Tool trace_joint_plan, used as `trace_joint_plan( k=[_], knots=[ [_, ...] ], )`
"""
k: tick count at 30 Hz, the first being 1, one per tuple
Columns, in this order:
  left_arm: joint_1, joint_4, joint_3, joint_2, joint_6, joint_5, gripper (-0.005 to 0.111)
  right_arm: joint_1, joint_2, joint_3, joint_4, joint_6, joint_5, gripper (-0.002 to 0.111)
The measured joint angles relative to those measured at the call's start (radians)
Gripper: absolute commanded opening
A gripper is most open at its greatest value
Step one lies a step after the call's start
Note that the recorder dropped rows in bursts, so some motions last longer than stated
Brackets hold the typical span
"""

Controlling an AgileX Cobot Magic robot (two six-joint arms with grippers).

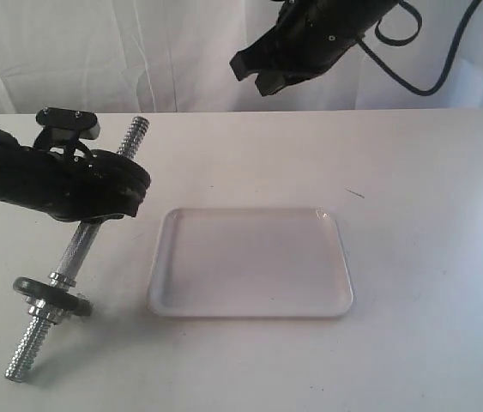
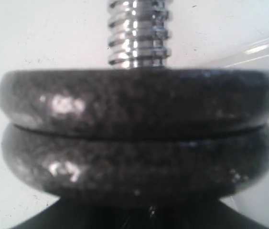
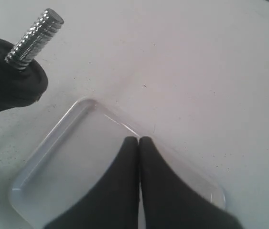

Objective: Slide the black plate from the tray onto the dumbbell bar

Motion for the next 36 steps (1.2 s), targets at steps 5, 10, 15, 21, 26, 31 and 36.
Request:
trace_joint_plan(
  k=[5,10,15,21,26,31,36],
  knots=[
    [0.019,-0.067,-0.007,0.046,-0.031,-0.012,0.0,0.0,-0.094,0.17,-0.002,0.006,-0.118,0.0],
    [0.022,-0.104,-0.007,0.057,-0.031,-0.038,0.0,0.0,-0.224,0.392,-0.004,0.026,-0.29,0.0],
    [0.022,-0.106,-0.007,0.057,-0.036,-0.038,0.0,0.0,-0.344,0.593,-0.004,0.046,-0.422,0.0],
    [0.022,-0.133,-0.007,0.058,-0.053,-0.076,0.0,0.0,-0.464,0.795,-0.004,0.07,-0.48,0.0],
    [0.022,-0.175,-0.02,0.101,-0.055,-0.104,0.0,0.0,-0.533,0.881,-0.002,0.08,-0.504,0.0],
    [0.023,-0.218,-0.026,0.154,-0.064,-0.113,0.0,0.0,-0.589,0.906,-0.002,0.085,-0.507,0.0],
    [0.023,-0.219,-0.026,0.158,-0.058,-0.096,0.0,0.0,-0.602,0.906,-0.002,0.091,-0.507,0.0]
  ],
)
